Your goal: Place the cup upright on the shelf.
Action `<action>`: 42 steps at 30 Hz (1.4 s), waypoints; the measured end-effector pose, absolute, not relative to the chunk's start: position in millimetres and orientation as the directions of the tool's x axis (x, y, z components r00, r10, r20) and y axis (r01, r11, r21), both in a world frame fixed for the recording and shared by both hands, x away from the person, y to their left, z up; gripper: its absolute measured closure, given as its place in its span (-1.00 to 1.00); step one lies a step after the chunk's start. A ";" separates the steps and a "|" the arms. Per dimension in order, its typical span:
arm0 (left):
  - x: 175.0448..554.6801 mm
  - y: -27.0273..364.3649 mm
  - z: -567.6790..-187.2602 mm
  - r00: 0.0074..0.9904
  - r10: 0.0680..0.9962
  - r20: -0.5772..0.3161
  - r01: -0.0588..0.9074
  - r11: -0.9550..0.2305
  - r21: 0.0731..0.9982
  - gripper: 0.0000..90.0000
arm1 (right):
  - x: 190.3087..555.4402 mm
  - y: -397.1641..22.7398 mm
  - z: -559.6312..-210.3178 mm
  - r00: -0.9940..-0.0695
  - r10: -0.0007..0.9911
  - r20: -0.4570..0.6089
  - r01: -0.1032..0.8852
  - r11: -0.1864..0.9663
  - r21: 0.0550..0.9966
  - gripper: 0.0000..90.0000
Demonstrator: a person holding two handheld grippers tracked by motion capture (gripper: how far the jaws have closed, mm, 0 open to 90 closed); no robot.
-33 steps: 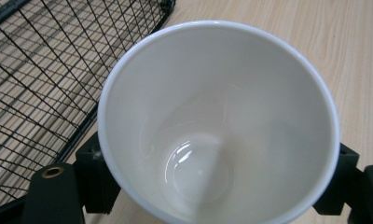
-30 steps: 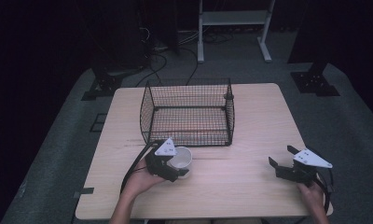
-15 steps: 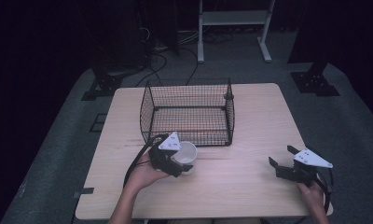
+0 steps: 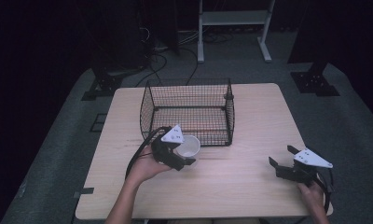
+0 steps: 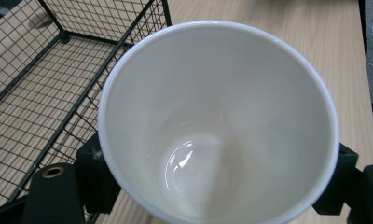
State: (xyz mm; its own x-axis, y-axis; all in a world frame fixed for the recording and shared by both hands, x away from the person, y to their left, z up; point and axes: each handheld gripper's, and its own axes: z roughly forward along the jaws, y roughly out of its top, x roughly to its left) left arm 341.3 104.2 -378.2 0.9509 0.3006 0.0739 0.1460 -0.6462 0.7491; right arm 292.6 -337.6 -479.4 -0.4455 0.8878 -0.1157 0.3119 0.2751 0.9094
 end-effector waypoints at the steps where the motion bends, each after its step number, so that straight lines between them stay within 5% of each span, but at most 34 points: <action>1: 342.8 103.5 -376.6 0.953 0.295 0.077 0.141 -0.651 0.746 -0.53 | 292.5 -337.7 -479.3 -0.445 0.888 -0.115 0.313 0.275 0.909 -0.71; 42: 378.6 78.5 -312.0 0.965 0.233 0.121 0.074 -0.684 0.726 -0.53 | 292.4 -339.8 -478.9 -0.445 0.891 -0.094 0.314 0.253 0.915 -0.71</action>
